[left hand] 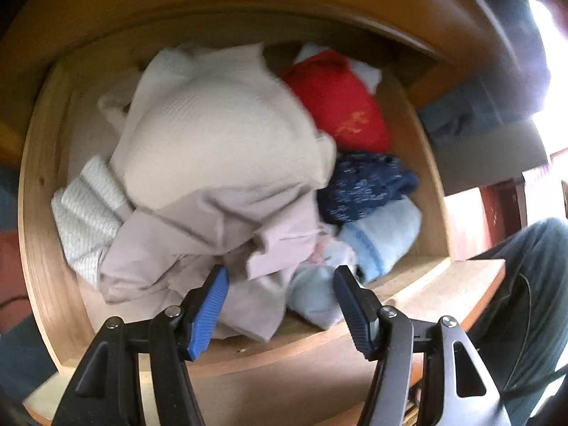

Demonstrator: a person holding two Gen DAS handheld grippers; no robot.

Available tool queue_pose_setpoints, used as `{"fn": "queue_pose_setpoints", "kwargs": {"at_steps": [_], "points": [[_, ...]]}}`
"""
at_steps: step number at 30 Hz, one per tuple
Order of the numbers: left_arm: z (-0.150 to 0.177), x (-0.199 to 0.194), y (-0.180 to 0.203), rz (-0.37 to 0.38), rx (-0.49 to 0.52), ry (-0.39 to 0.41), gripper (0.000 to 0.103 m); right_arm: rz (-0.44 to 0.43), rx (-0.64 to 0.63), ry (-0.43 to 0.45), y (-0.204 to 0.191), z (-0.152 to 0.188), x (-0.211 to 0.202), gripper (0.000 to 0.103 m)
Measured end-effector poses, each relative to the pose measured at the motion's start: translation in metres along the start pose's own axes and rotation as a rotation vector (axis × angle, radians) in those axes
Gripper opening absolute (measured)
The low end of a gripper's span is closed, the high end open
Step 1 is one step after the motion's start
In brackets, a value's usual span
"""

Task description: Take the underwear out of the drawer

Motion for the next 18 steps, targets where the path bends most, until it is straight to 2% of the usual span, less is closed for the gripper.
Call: {"fn": "queue_pose_setpoints", "kwargs": {"at_steps": [3, 7, 9, 11, 13, 15, 18], "points": [[-0.002, 0.009, 0.011, 0.016, 0.045, -0.044, 0.063, -0.033, 0.003, 0.023, -0.004, 0.001, -0.004, 0.084], [-0.008, 0.02, 0.021, 0.069, 0.034, -0.062, 0.061, -0.053, 0.008, 0.02, -0.008, 0.001, -0.005, 0.089], [-0.01, 0.026, 0.032, 0.139, 0.032, -0.085, 0.06, -0.069, 0.007, 0.019, -0.01, 0.002, -0.007, 0.092], [-0.013, 0.036, 0.04, 0.139, 0.023, -0.124, 0.06, -0.082, 0.011, 0.025, -0.011, 0.002, -0.008, 0.094], [-0.012, 0.046, 0.044, 0.174, -0.031, -0.176, 0.058, -0.088, 0.014, 0.029, -0.012, 0.001, -0.008, 0.095], [-0.013, 0.053, 0.041, 0.199, -0.102, -0.21, 0.044, -0.083, 0.011, 0.028, -0.013, 0.001, -0.008, 0.096], [-0.02, 0.055, 0.035, 0.281, -0.221, -0.202, 0.037, -0.079, 0.0, 0.024, -0.015, 0.002, -0.008, 0.099]]}}
Point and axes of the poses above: each gripper's, at about its wrist camera, not at the fingertips, and x roughly the way its jaws point, y to its right, z to its underside, the point moved 9 cm from there along x, roughly the way its jaws point, and after that the axes turned 10 degrees about x, right-handed, at the moved point
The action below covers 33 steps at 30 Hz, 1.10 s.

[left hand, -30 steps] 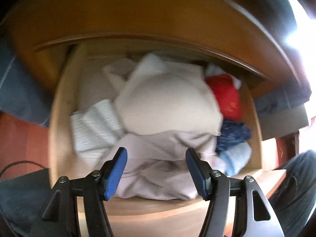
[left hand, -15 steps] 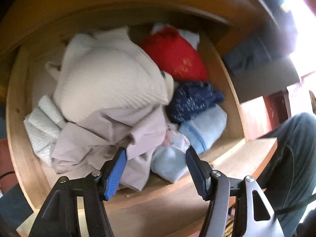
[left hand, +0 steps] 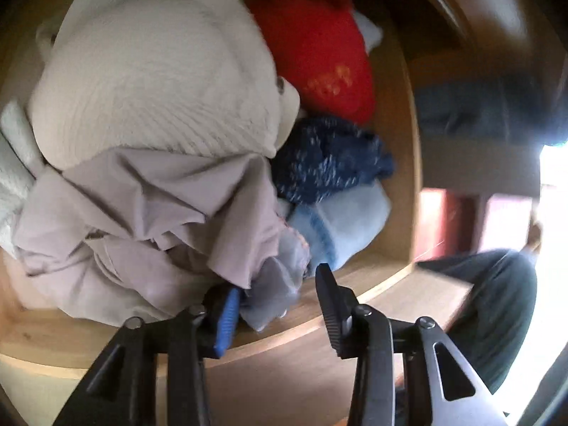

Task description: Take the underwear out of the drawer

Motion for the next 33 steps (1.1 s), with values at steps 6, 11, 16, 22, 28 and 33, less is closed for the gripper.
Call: {"fn": "queue_pose_setpoints", "kwargs": {"at_steps": [6, 11, 16, 22, 28, 33], "points": [[0.012, -0.017, -0.013, 0.018, -0.078, -0.026, 0.033, -0.001, -0.042, -0.002, -0.003, 0.003, -0.004, 0.1], [0.014, 0.008, -0.003, -0.057, -0.041, -0.069, 0.036, -0.002, -0.021, 0.014, -0.003, 0.002, -0.004, 0.102], [0.014, 0.002, 0.02, -0.086, 0.031, 0.002, 0.014, -0.014, -0.039, 0.002, -0.004, 0.005, -0.008, 0.101], [0.03, -0.04, 0.024, -0.046, 0.036, 0.128, 0.013, -0.014, -0.016, 0.035, -0.006, 0.002, -0.013, 0.102], [0.053, -0.091, 0.012, 0.003, 0.022, 0.239, 0.013, 0.011, 0.004, 0.076, 0.0, -0.007, -0.024, 0.102], [0.055, -0.149, 0.002, 0.115, 0.038, 0.341, 0.013, 0.023, 0.055, 0.058, 0.015, -0.006, -0.02, 0.102]]}}
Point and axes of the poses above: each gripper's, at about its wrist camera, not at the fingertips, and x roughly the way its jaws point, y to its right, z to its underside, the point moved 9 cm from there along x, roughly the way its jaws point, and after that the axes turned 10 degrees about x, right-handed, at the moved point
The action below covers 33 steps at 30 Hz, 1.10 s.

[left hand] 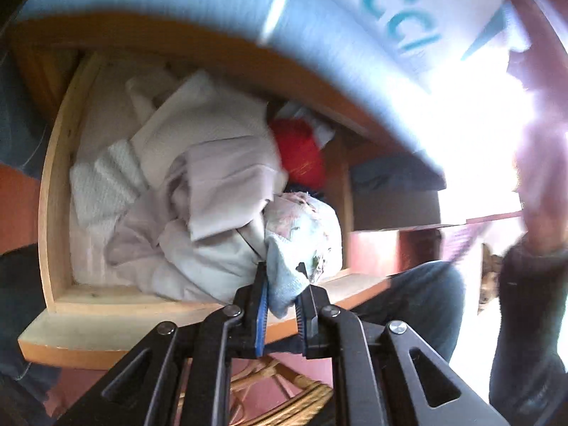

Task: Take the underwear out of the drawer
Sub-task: 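Close the left gripper on the white-and-blue underwear in the drawer, then lift white-and-blue underwear with left gripper while right gripper moves over the drawer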

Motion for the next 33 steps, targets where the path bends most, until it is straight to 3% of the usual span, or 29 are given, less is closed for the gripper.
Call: {"fn": "queue_pose_setpoints", "kwargs": {"at_steps": [2, 4, 5, 7, 9, 13, 15, 19, 23, 24, 26, 33], "points": [[-0.007, -0.012, -0.014, -0.044, 0.03, 0.04, 0.015, 0.018, 0.005, 0.007, 0.004, 0.0, 0.0, 0.102], [-0.011, -0.016, -0.034, -0.32, 0.15, 0.047, 0.018, 0.016, 0.011, 0.004, 0.004, 0.0, 0.0, 0.102], [-0.011, -0.014, -0.042, -0.42, 0.192, 0.04, 0.018, 0.01, 0.013, 0.002, 0.002, 0.0, -0.001, 0.102], [-0.007, -0.006, -0.044, -0.369, 0.179, 0.033, 0.019, 0.007, 0.016, -0.002, 0.001, 0.001, -0.001, 0.102], [-0.002, -0.001, -0.048, -0.437, 0.19, 0.032, 0.022, 0.004, 0.007, -0.004, -0.002, 0.002, -0.001, 0.102], [0.0, 0.004, -0.045, -0.595, 0.33, 0.035, 0.054, 0.005, -0.016, -0.008, -0.006, 0.004, -0.001, 0.102], [-0.006, 0.012, -0.047, -0.608, 0.376, -0.002, 0.056, 0.0, -0.018, -0.009, -0.007, 0.005, -0.001, 0.102], [-0.024, 0.039, -0.076, -0.629, 0.292, -0.096, 0.057, -0.009, -0.018, -0.011, -0.011, 0.005, 0.0, 0.103], [-0.013, 0.067, -0.081, -0.471, 0.224, -0.224, 0.057, -0.029, -0.035, -0.017, -0.018, 0.008, -0.003, 0.102], [-0.01, 0.071, -0.079, -0.463, 0.241, -0.242, 0.056, -0.023, -0.045, -0.01, -0.019, 0.007, -0.005, 0.102], [-0.005, 0.074, -0.079, -0.471, 0.257, -0.253, 0.022, -0.019, -0.057, 0.007, -0.021, 0.005, -0.008, 0.102], [-0.005, 0.049, -0.072, -0.438, 0.233, -0.135, 0.016, -0.001, -0.026, -0.01, -0.013, 0.003, -0.005, 0.102]]}}
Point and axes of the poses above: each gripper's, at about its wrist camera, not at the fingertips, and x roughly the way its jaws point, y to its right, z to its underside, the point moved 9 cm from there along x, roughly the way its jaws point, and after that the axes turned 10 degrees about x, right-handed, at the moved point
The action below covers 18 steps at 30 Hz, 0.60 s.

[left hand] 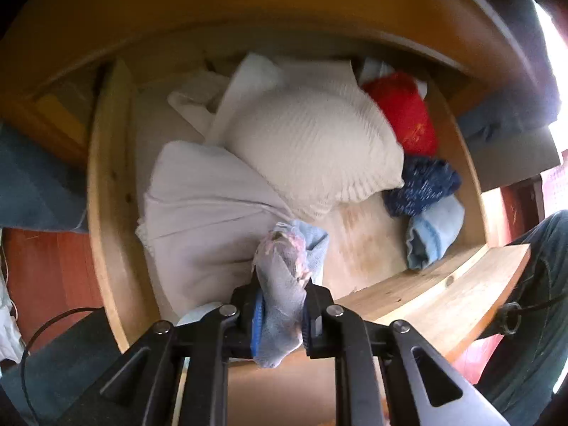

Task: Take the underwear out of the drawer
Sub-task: 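Lift white-and-blue underwear with left gripper while right gripper moves over the drawer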

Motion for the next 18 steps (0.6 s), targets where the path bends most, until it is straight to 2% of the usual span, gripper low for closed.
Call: {"fn": "queue_pose_setpoints", "kwargs": {"at_steps": [4, 6, 9, 13, 18], "points": [[0.005, -0.017, -0.003, 0.002, 0.006, 0.025, 0.016, -0.009, 0.053, -0.013, 0.012, 0.007, -0.008, 0.102], [0.005, -0.018, -0.005, -0.003, 0.003, 0.031, 0.016, -0.003, 0.041, -0.016, 0.016, 0.019, -0.019, 0.102], [0.005, -0.01, -0.004, 0.009, -0.01, 0.04, 0.016, 0.047, -0.028, 0.042, 0.019, 0.037, -0.052, 0.102], [0.002, -0.01, -0.002, 0.024, -0.003, 0.059, 0.016, 0.045, -0.014, 0.058, 0.024, 0.052, -0.087, 0.103], [0.0, -0.016, -0.001, 0.015, 0.003, 0.078, 0.016, 0.045, 0.019, 0.104, 0.023, 0.043, -0.102, 0.103]]}}
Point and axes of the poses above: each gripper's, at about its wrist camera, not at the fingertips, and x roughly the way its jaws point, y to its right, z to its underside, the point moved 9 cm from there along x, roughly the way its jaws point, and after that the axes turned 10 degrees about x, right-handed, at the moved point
